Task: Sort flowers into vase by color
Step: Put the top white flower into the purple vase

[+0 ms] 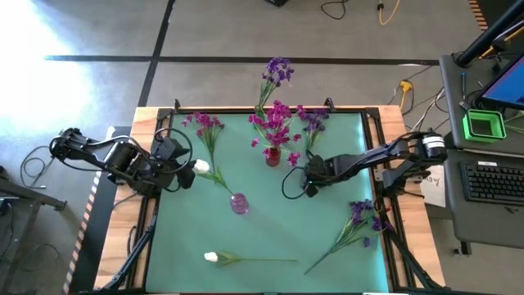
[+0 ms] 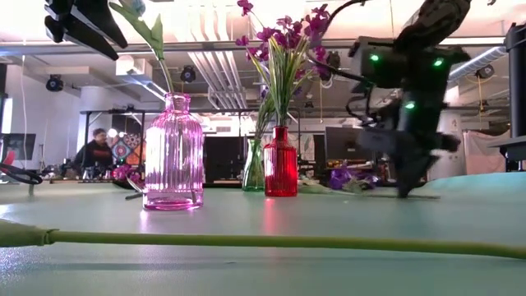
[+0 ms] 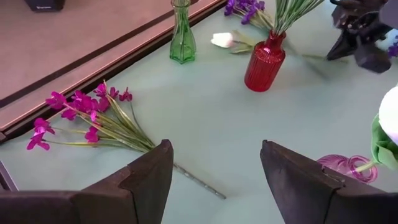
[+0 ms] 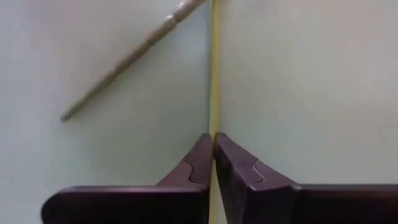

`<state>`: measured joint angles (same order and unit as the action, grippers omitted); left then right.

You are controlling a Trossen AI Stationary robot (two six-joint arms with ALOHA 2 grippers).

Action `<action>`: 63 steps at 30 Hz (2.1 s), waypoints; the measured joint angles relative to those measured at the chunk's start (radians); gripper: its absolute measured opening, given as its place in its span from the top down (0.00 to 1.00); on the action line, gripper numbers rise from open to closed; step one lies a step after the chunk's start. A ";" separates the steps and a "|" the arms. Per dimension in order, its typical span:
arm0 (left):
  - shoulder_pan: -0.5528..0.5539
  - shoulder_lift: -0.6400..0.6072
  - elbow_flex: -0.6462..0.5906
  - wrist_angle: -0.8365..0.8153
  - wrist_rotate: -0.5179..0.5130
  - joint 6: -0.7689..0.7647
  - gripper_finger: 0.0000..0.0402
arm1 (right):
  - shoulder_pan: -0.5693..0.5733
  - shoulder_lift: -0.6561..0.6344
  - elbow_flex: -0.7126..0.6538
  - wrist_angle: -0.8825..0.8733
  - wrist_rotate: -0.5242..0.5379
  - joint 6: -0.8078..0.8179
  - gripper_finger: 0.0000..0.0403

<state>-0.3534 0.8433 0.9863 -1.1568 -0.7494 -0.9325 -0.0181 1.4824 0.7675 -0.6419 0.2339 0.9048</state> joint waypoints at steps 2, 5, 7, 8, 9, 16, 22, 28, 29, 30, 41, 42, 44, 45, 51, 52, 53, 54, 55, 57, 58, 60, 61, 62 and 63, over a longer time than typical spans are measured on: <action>0.000 0.000 0.000 -0.005 0.000 0.000 0.42 | 0.000 -0.057 -0.001 -0.061 0.001 0.019 0.98; 0.000 0.001 0.000 -0.006 0.000 0.000 0.42 | -0.002 -0.163 0.002 -0.163 0.006 0.053 0.98; 0.000 0.001 0.000 -0.006 0.000 0.000 0.42 | -0.001 -0.236 0.001 -0.205 0.010 0.081 0.98; 0.000 0.001 0.000 -0.006 0.000 0.000 0.42 | 0.000 -0.276 0.002 -0.215 0.013 0.091 0.98; 0.000 0.001 0.000 -0.006 0.000 0.000 0.42 | 0.000 -0.315 0.002 -0.223 0.013 0.098 0.98; 0.000 0.002 0.000 -0.005 0.000 0.000 0.42 | 0.002 -0.521 0.003 -0.223 -0.103 0.143 0.98; 0.000 0.002 0.000 -0.005 0.000 0.000 0.42 | 0.020 -0.536 0.000 -0.240 -0.220 0.189 0.97; 0.000 0.002 0.000 -0.005 0.000 0.000 0.42 | 0.021 -0.485 -0.001 -0.298 -0.309 0.201 0.87; 0.000 0.002 0.000 -0.005 0.000 0.000 0.42 | 0.021 -0.476 -0.001 -0.297 -0.334 0.195 0.85; 0.000 0.002 0.000 -0.006 0.000 0.000 0.42 | 0.021 -0.466 0.000 -0.296 -0.349 0.183 0.82; 0.000 0.002 0.000 -0.006 0.000 0.000 0.42 | 0.005 -0.364 0.012 0.018 -0.181 -0.087 0.62; 0.000 0.002 0.000 -0.006 0.000 0.000 0.42 | -0.006 -0.350 0.012 0.047 -0.180 -0.118 0.61; 0.000 0.002 0.000 -0.006 0.000 0.000 0.42 | -0.028 -0.320 0.012 0.093 -0.179 -0.175 0.59; 0.000 0.002 0.000 -0.007 0.000 0.000 0.42 | -0.039 -0.303 0.012 0.112 -0.178 -0.208 0.57; 0.000 0.002 0.000 -0.013 0.001 0.000 0.42 | -0.097 -0.181 0.012 0.191 -0.095 -0.396 0.54; 0.000 0.002 0.000 -0.014 0.001 0.000 0.42 | -0.103 -0.158 0.012 0.204 -0.067 -0.423 0.53; 0.000 0.002 0.000 -0.014 0.001 0.000 0.42 | -0.110 -0.136 0.012 0.220 -0.039 -0.444 0.54; 0.000 0.002 0.000 -0.015 0.001 0.000 0.42 | -0.116 -0.116 0.012 0.237 -0.019 -0.463 0.54; 0.000 0.002 0.000 -0.018 0.001 0.000 0.42 | -0.124 -0.097 0.012 0.260 -0.010 -0.483 0.54; 0.000 0.002 0.000 -0.021 0.001 0.002 0.42 | -0.137 -0.063 0.012 0.315 -0.004 -0.510 0.53; 0.000 0.002 0.000 -0.021 0.001 0.006 0.42 | -0.143 -0.048 0.012 0.335 0.000 -0.523 0.53; 0.000 0.002 0.000 -0.021 0.001 0.008 0.42 | -0.154 -0.018 0.012 0.365 0.015 -0.544 0.54; 0.000 0.002 0.000 -0.021 0.001 0.008 0.42 | -0.159 -0.005 0.012 0.375 0.029 -0.551 0.54; 0.000 0.002 0.000 -0.021 0.001 0.008 0.42 | -0.164 0.006 0.012 0.374 0.038 -0.557 0.54; 0.000 0.002 0.000 -0.021 0.001 0.008 0.42 | -0.167 0.016 0.012 0.372 0.047 -0.557 0.53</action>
<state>-0.3536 0.8452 0.9859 -1.1782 -0.7486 -0.9245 -0.1851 1.4983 0.7795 -0.2699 0.2811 0.3474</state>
